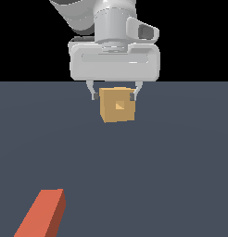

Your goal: Insert the peg into the horizontal hole in a box.

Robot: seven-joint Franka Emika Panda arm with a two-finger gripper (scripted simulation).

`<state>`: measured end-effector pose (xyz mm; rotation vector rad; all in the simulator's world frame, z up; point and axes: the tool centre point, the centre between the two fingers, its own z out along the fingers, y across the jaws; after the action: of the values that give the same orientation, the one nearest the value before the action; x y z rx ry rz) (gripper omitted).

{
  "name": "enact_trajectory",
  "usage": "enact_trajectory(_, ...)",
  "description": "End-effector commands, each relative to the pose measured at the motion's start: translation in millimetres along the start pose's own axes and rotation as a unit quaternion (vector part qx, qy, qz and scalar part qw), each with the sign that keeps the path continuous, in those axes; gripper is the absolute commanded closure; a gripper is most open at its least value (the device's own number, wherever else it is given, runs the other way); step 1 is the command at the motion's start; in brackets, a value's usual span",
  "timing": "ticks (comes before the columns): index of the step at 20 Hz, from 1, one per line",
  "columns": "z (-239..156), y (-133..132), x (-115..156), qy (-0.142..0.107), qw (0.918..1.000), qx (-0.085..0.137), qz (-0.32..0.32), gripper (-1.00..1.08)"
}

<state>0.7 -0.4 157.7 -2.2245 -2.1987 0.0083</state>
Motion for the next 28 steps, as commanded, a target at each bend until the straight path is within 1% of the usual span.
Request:
enact_trajectory(1,0.0,0.0,0.0,0.000,1.0000,0.000,0.000,-0.92)
enact_trajectory(4,1.0,-1.2,-3.1,0.000,1.0000,0.000,0.000,-0.92)
enact_trajectory(7,3.9,-4.7,-12.2,0.000,1.0000,0.000,-0.001,-0.92)
enact_trajectory(10,8.7,-10.4,-27.3,0.000,1.0000,-0.001,-0.003,-0.92)
enact_trajectory(13,15.4,-18.2,-48.1,-0.001,1.0000,-0.001,-0.006,-0.92)
enact_trajectory(18,30.1,-34.7,-94.5,-0.001,0.9999,-0.002,-0.012,-0.92)
enact_trajectory(28,65.1,-69.1,-205.1,-0.003,0.9997,-0.005,-0.025,-0.92)
